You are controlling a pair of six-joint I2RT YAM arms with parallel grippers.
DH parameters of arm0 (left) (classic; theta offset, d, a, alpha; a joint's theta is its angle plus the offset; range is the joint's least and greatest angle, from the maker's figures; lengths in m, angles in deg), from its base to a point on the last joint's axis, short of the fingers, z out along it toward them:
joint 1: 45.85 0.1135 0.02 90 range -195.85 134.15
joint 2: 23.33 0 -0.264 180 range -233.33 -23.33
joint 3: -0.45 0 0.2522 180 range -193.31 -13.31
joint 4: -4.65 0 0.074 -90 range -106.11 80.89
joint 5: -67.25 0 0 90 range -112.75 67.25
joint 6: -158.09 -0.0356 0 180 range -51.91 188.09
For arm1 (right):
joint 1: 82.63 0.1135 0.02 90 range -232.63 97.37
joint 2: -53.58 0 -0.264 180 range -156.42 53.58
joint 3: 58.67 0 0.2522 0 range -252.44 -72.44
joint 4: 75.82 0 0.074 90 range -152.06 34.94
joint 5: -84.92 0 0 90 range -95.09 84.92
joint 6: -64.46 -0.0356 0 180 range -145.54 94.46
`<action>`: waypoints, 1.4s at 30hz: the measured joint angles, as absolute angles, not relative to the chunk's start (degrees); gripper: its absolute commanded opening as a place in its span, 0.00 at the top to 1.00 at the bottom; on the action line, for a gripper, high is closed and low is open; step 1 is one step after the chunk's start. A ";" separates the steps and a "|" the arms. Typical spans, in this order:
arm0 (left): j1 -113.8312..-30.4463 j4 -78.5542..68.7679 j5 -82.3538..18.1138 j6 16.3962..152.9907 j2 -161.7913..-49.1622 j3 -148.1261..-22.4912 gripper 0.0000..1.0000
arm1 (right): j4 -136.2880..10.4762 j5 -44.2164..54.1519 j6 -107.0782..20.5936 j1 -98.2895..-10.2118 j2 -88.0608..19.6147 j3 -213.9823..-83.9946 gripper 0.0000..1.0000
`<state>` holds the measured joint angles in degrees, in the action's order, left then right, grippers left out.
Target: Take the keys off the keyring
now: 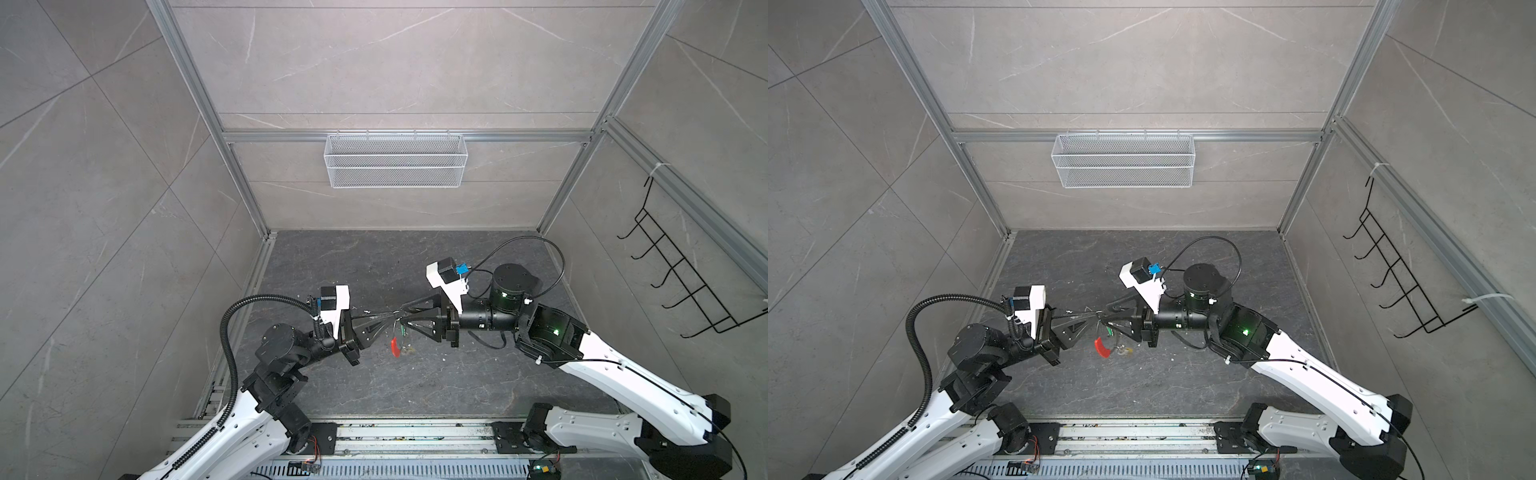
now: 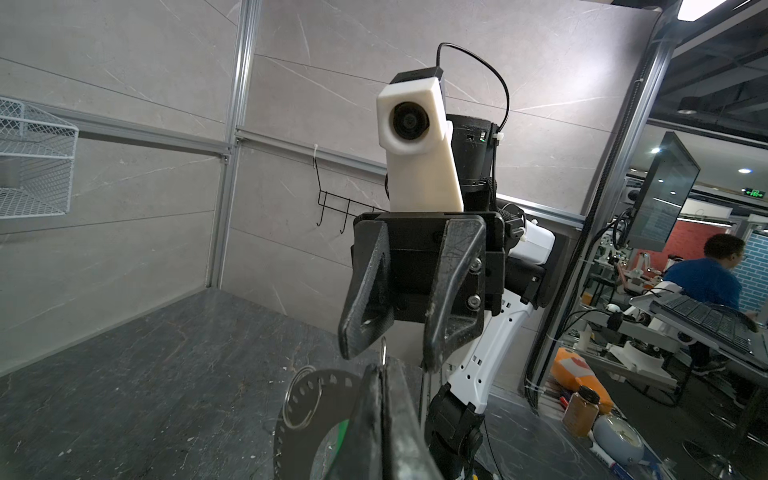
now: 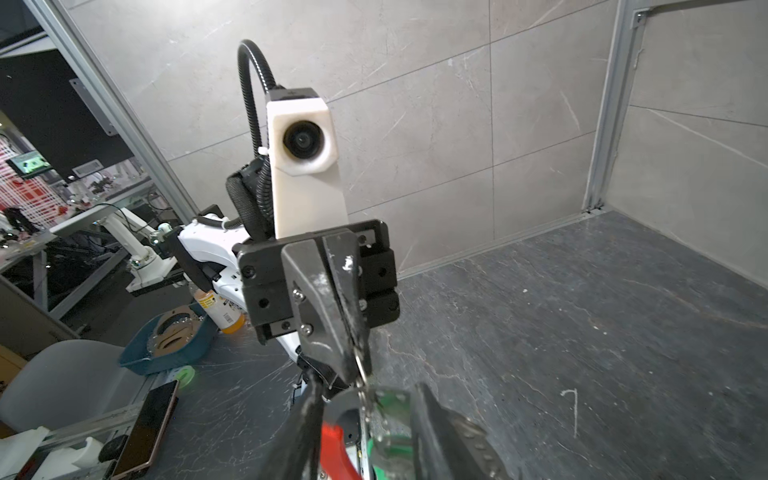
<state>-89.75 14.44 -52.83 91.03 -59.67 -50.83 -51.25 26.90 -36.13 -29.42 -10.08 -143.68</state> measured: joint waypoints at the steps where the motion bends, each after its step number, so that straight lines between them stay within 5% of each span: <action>1: -89.75 14.48 -52.83 91.03 -59.69 -50.83 1.00 | -51.62 27.41 -36.50 -29.42 -10.15 -143.68 0.75; 9: -89.75 14.70 -52.79 91.03 -60.06 -50.83 1.00 | -52.08 28.41 -36.98 -29.42 -11.33 -143.61 0.80; 15: -89.75 15.03 -52.70 91.07 -60.06 -50.83 1.00 | -52.12 28.13 -37.62 -29.55 -11.35 -143.37 1.00; 17: -89.75 14.87 -52.64 91.18 -60.09 -50.83 1.00 | -51.99 27.69 -37.71 -29.58 -11.35 -143.37 1.00; 20: -89.75 13.37 -52.49 91.20 -60.11 -50.85 0.78 | -50.46 27.32 -37.36 -29.79 -11.33 -143.39 1.00; 23: -89.75 9.76 -52.20 90.92 -59.89 -51.18 0.68 | -45.87 27.25 -36.15 -30.89 -11.33 -143.88 1.00; 42: -89.75 -11.83 -60.35 88.03 -70.16 -61.84 0.69 | -14.86 35.14 -21.18 -36.40 -17.93 -158.39 1.00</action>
<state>-89.75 -11.83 -60.35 88.03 -70.16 -61.84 -14.86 35.14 -21.18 -36.40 -17.93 -158.39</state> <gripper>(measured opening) 0.333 0.050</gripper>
